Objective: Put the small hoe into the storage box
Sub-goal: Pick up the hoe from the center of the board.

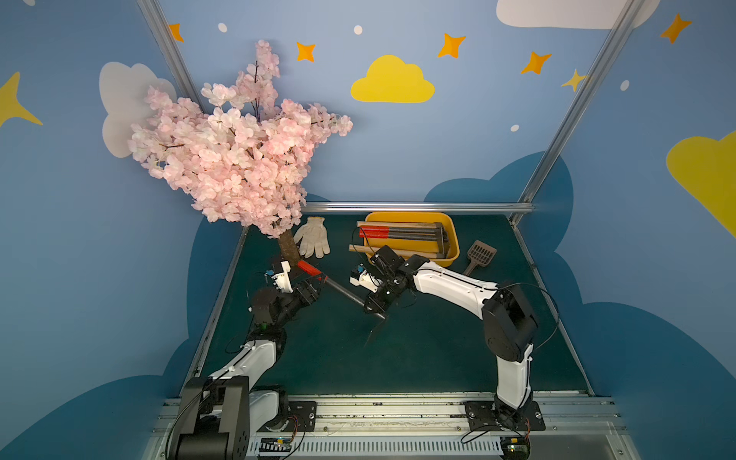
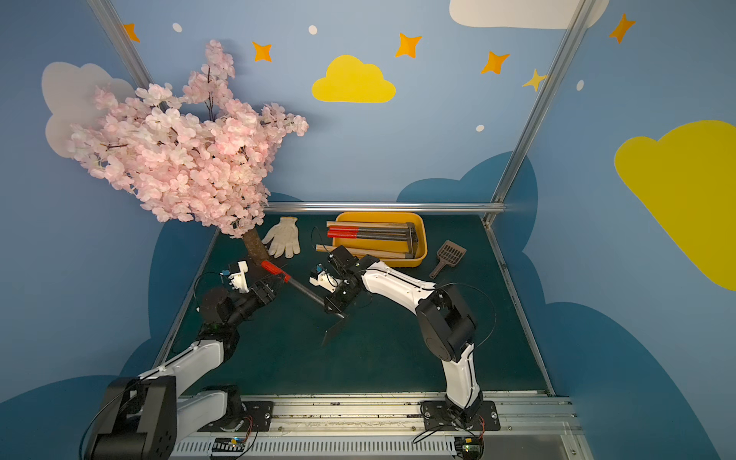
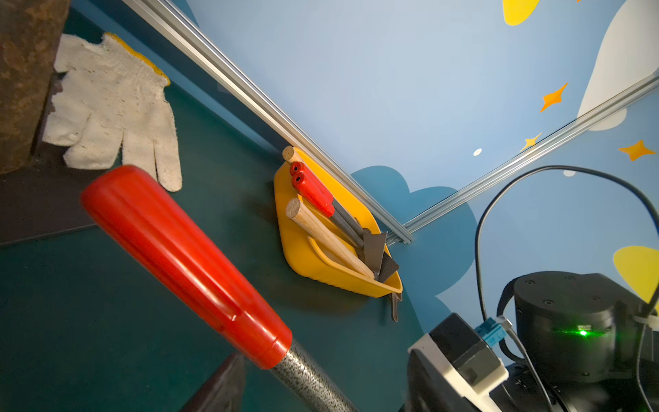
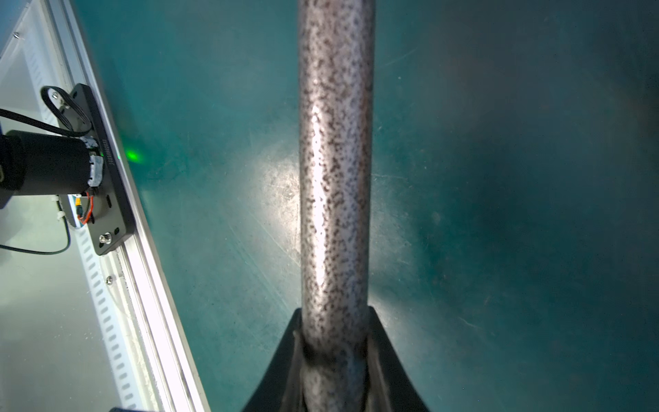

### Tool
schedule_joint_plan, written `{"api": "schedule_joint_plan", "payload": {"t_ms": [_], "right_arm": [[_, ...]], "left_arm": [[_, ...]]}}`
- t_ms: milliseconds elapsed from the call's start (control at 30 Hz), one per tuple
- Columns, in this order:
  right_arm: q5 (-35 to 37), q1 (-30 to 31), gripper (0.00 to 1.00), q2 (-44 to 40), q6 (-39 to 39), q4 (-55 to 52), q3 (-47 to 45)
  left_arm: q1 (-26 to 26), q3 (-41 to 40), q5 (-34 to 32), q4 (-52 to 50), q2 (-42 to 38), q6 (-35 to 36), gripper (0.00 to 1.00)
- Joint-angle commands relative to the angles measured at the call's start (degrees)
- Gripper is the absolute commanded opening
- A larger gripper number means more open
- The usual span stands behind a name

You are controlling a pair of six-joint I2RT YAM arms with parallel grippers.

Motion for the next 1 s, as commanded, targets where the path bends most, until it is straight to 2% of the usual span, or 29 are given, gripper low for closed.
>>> {"api": "schedule_joint_plan", "payload": {"t_ms": [0,333,633,800,867,967], "right_arm": [[-2.25,0.18,0.0,-5.16,0.74,3.14,-0.02],[-3.89,0.55,0.0,-7.83,1.05,4.0,-1.6],[-7.28,3.13,0.0,-6.19,1.45,5.03,-1.31],[-7.88,3.75,0.0,-5.21,0.62,3.0,0.22],[-7.1,3.76,0.0,-4.68,0.34,2.22,0.65],[-5.48,3.45,0.0,-4.24,0.59,2.19,0.92]], "left_arm": [[0.23,1.19,1.07,4.73,0.9,-2.57,0.72],[0.33,1.04,0.21,7.57,2.92,-4.9,0.72],[0.24,4.02,1.66,11.4,7.27,-7.44,0.71],[0.3,3.44,0.7,16.85,9.65,-8.66,0.68],[0.26,3.53,0.6,17.59,10.14,-9.08,0.61],[0.3,3.56,0.86,18.21,10.64,-9.38,0.34]]}}
